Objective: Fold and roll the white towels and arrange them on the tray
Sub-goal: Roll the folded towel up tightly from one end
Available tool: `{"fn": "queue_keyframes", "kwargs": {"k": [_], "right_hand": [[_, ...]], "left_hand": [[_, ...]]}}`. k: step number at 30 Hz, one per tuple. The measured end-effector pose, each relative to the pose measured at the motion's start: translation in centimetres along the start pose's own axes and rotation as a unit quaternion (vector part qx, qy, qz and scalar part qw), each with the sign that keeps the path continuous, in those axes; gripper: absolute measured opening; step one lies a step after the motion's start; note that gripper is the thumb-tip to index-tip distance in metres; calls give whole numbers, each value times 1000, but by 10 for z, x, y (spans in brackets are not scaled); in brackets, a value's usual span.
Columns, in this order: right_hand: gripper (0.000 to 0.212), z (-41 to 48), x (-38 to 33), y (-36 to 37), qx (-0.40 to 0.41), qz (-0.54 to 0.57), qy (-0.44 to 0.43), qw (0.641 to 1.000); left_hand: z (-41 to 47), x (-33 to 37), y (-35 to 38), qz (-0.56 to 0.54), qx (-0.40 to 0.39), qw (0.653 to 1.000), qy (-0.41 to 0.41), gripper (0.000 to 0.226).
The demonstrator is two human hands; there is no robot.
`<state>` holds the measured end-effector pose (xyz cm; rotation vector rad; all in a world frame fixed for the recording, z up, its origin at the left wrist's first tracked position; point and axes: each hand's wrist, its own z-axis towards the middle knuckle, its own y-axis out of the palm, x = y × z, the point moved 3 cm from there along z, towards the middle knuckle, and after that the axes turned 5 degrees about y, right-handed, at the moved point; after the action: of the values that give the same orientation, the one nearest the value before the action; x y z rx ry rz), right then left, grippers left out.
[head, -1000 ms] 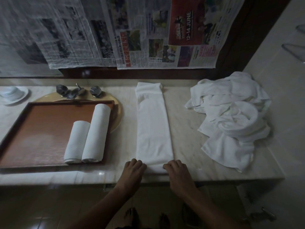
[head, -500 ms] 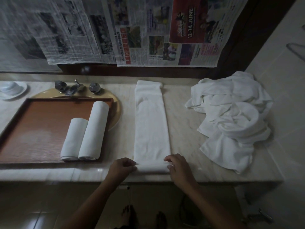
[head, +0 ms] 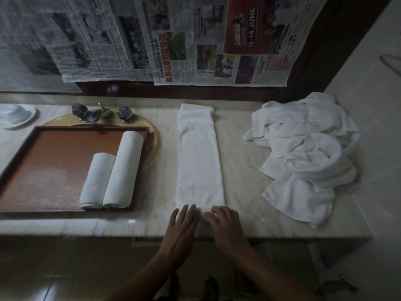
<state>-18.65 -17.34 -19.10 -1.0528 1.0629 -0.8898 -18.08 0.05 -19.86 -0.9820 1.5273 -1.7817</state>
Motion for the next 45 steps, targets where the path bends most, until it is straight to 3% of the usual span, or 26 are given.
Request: {"fn": "queue_keyframes", "kwargs": {"k": [4,8,11,14,20,25,28,30,32,36,39,41,45], "right_hand": [[37,8,4,1,-24,-20,-29,999],[42,12,10,-2,-49,8,-41,998],[47,2,14,-4,-76,56,-25,995],[32,-7,21,-12,-98,133,29,986],[23,3,33,-16,-140,226,110,958],[25,11,33,-18,-106,194,151,963],[43,2,11,-19,-40,77,98,991],[52,-11,-7,-14,-8,49,46,998],[60,-24,-17,-4,-28,25,37,999],[79,-29,-12,15,-66,-5,33,997],[79,-18,-5,17,-72,-12,16,997],[81,-9,-1,16,-79,-29,4,996],[78,9,9,15,-95,-58,-7,994]], "left_hand": [[4,-16,4,19,-50,998,20,111],[6,-33,-7,-51,-33,994,88,91],[-4,-37,-14,-116,-50,989,82,68],[-11,-38,-20,-195,-54,978,52,32],[-5,-53,-29,-274,-32,960,-57,23],[4,-62,-35,-367,-45,911,-183,17],[9,-62,-38,-384,-51,898,-208,15],[13,-62,-39,-380,-62,896,-222,15],[14,-59,-40,-356,-53,906,-222,17],[5,-27,-38,-155,66,979,-115,31],[-2,1,-16,-76,16,997,4,69],[0,2,-3,-28,-9,999,15,96],[14,-20,1,25,-18,1000,5,97]]}}
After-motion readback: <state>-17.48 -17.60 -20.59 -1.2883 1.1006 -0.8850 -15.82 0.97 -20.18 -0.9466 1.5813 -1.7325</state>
